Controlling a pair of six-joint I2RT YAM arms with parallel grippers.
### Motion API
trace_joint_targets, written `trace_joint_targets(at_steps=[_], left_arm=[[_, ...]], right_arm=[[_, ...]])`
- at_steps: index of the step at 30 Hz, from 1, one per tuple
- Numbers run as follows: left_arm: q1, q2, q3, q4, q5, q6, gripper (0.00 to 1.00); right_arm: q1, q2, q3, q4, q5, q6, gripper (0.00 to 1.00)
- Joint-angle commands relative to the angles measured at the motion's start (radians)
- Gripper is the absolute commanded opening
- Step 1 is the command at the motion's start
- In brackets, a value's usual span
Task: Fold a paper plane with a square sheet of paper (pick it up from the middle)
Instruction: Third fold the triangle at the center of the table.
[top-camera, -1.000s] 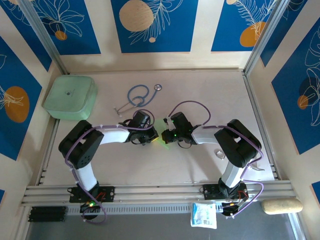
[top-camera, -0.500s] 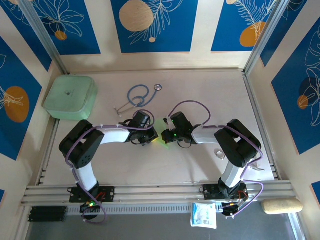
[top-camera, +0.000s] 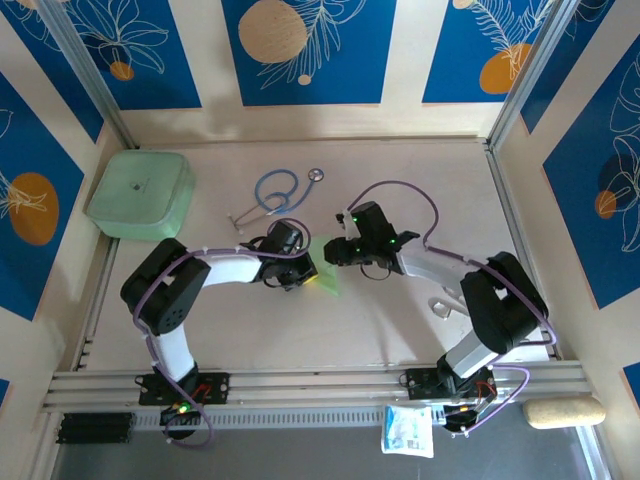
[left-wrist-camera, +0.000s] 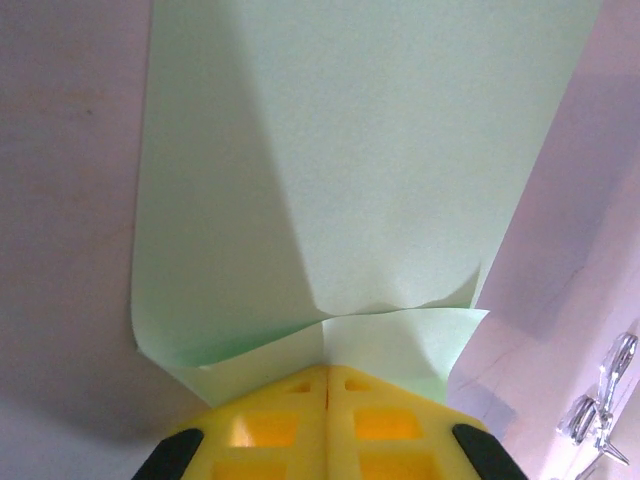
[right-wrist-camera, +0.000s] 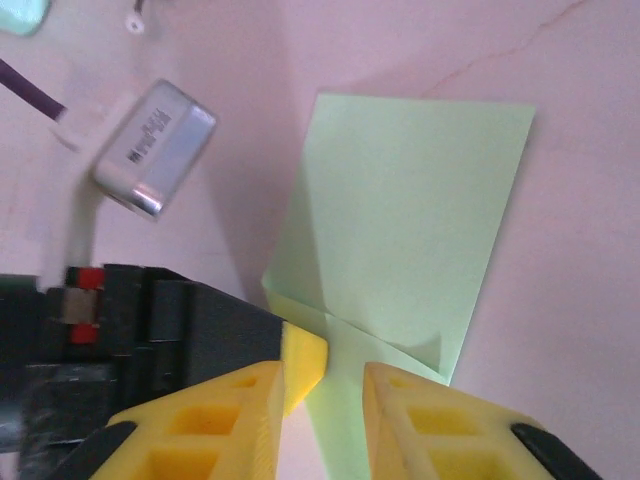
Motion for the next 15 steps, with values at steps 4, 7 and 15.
trace_joint_targets(at_steps=[4,7,15], left_arm=[[-0.007,0.046,0.009,-0.065,-0.002,0.006,0.07],[-0.006,0.040,0.006,-0.068,-0.007,0.004,0.07],[-0.005,0.043,-0.003,-0.063,-0.008,-0.010,0.07]], right_arm=[[-0.032,-0.006,0.011,-0.139,-0.179,0.039,0.21],[-0.028,0.013,0.002,-0.132,-0.268,0.026,0.15],[0.015,0.095,0.017,-0.181,-0.293,-0.006,0.04]])
